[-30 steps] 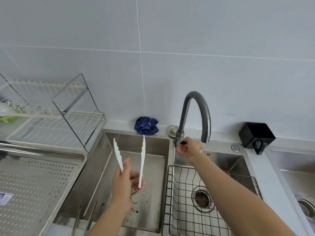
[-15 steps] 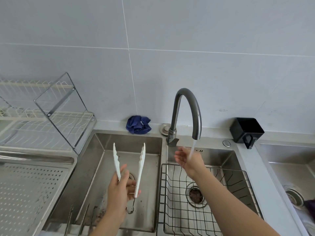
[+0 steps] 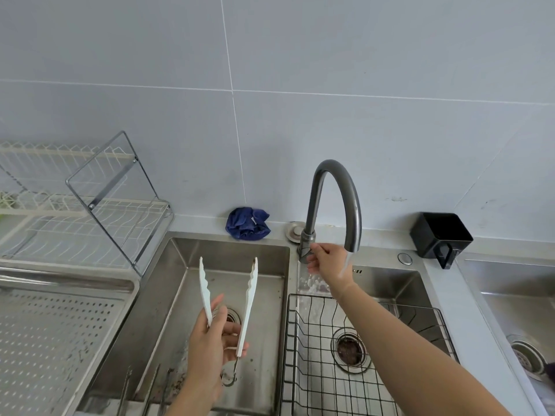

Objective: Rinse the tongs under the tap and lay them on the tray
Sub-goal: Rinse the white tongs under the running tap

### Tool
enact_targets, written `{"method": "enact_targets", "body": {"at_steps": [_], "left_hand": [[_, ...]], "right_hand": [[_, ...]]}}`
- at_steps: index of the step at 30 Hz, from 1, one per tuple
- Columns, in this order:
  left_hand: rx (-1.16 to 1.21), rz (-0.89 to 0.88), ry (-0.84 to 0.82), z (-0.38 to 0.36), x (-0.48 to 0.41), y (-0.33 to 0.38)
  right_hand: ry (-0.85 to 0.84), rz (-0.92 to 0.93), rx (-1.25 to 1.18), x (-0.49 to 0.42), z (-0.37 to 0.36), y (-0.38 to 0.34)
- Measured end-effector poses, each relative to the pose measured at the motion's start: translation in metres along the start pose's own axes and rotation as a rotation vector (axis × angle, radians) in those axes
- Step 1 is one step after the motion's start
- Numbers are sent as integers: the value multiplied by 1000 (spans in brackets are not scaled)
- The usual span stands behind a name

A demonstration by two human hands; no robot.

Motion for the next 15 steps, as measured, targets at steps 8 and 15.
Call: {"method": "enact_targets", "body": {"at_steps": [8,15], "left_hand": [[2,13,-38,-9,3,-5],[-17,7,-66,-9,8,-2]], "right_hand": [[-19,-16,-48,-3,0,1],[-57,-20,-46,-6,1,-3]]}}
Point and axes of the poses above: each hand's wrist, its own x-axis away from the middle knuckle, its own z-axis out of the back of the hand, y = z × x, the point moved 3 cm from there along -x, towards the middle knuckle, and after that the axes turned 5 degrees about z, right-handed, at the moved point
